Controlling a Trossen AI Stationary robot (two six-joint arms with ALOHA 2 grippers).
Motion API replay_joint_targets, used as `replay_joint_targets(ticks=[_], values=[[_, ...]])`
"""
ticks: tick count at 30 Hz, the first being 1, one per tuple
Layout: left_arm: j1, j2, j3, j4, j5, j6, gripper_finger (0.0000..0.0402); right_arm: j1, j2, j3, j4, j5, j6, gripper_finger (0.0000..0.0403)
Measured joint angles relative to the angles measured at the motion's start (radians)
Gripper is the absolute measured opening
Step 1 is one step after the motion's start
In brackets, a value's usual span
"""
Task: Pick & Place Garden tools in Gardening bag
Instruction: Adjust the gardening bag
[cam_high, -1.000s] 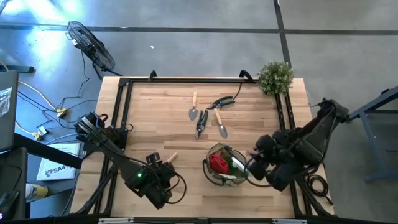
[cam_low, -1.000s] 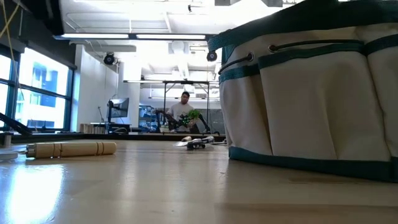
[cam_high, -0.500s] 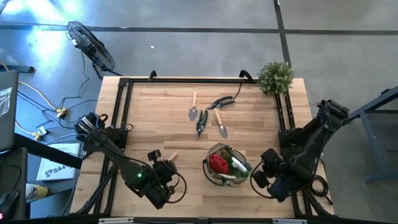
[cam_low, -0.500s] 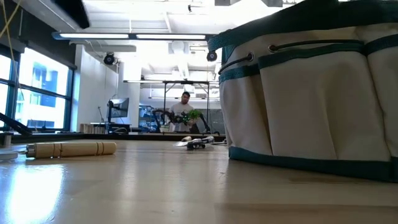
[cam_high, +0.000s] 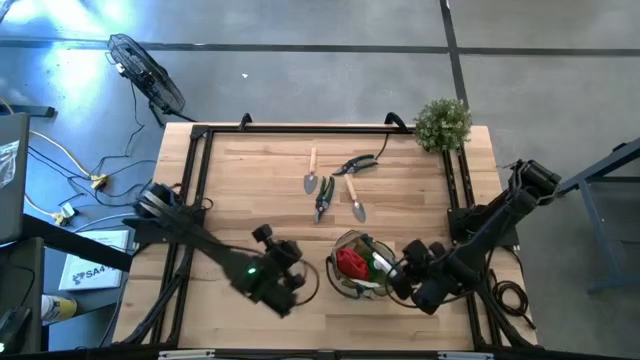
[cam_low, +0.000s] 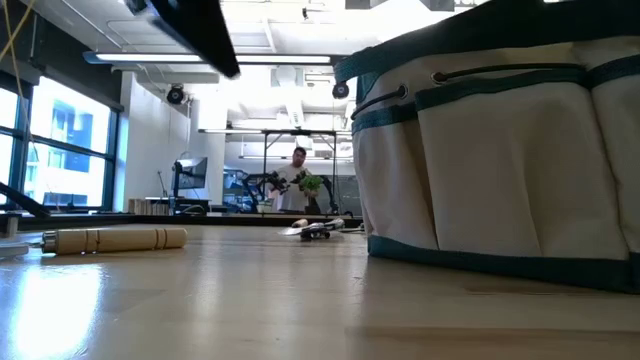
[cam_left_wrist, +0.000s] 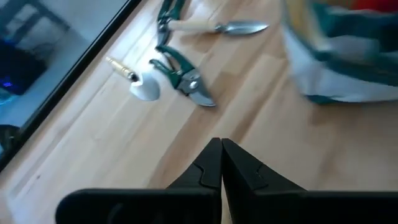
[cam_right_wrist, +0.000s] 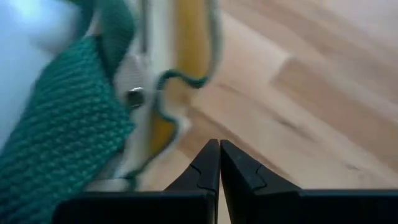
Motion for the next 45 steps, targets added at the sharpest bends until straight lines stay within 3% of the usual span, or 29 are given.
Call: replay_joint_targets(ticks=[4, 12, 22, 29, 34, 40, 45], values=[[0.076, 0.062, 0.0, 0.022, 0.027, 0.051, 0.0001, -0.003, 0.0, -0.001, 0.12, 0.02, -0.074, 0.0003], [0.188, 0.135, 0.0, 0.221, 0.144, 0.259, 0.0, -0.003, 0.006, -0.001, 0.382, 0.047, -0.235, 0.0003], [0.202, 0.14, 0.001, 0.364, 0.184, 0.363, 0.0, -0.012, 0.091, -0.001, 0.459, -0.016, -0.242, 0.0003], [0.207, 0.13, 0.001, 0.33, 0.195, 0.386, 0.0, -0.063, 0.185, -0.002, 0.8, -0.123, -0.425, 0.0003], [0.206, 0.087, 0.001, 0.217, 0.174, 0.374, 0.0, -0.097, 0.23, -0.001, 0.989, -0.196, -0.545, 0.0003], [0.207, 0.035, 0.002, 0.196, 0.153, 0.36, 0.0, -0.114, 0.232, -0.001, 1.001, -0.214, -0.566, 0.0003], [0.206, 0.011, 0.002, 0.138, 0.156, 0.354, 0.0, -0.093, 0.226, -0.001, 0.988, -0.347, -0.523, 0.0003]])
